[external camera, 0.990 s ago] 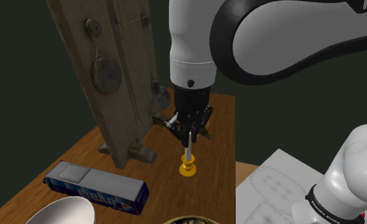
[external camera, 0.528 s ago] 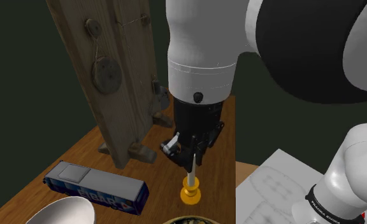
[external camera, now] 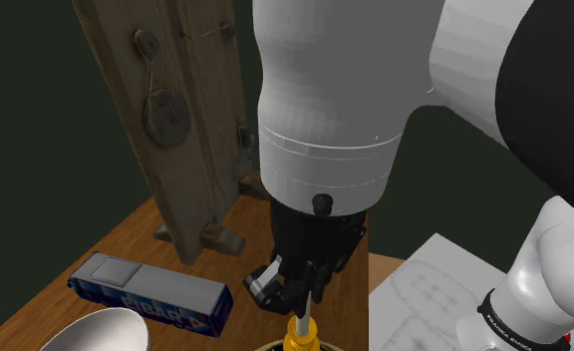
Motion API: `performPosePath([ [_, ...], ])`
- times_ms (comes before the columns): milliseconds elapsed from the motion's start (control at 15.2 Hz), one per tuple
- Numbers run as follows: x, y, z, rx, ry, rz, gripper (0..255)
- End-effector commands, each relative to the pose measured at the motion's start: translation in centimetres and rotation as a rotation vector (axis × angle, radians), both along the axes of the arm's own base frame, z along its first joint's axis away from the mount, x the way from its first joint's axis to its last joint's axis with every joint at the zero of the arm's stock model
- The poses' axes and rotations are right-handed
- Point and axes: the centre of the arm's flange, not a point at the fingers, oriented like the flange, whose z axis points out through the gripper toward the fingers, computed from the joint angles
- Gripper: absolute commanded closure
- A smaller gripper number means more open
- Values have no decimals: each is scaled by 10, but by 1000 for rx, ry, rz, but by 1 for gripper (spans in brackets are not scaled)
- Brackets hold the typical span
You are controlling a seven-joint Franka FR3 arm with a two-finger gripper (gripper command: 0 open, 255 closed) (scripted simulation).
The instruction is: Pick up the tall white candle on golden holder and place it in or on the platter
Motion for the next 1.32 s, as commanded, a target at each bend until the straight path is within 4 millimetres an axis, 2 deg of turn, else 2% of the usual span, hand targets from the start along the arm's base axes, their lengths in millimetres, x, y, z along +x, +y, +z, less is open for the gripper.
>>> performPosePath([
  [0, -1, 0, -10, 0, 0, 0, 255],
  [1188, -1, 0, -109, 0, 0, 0, 255],
  [1254, -1, 0, -109, 0, 0, 0, 255],
])
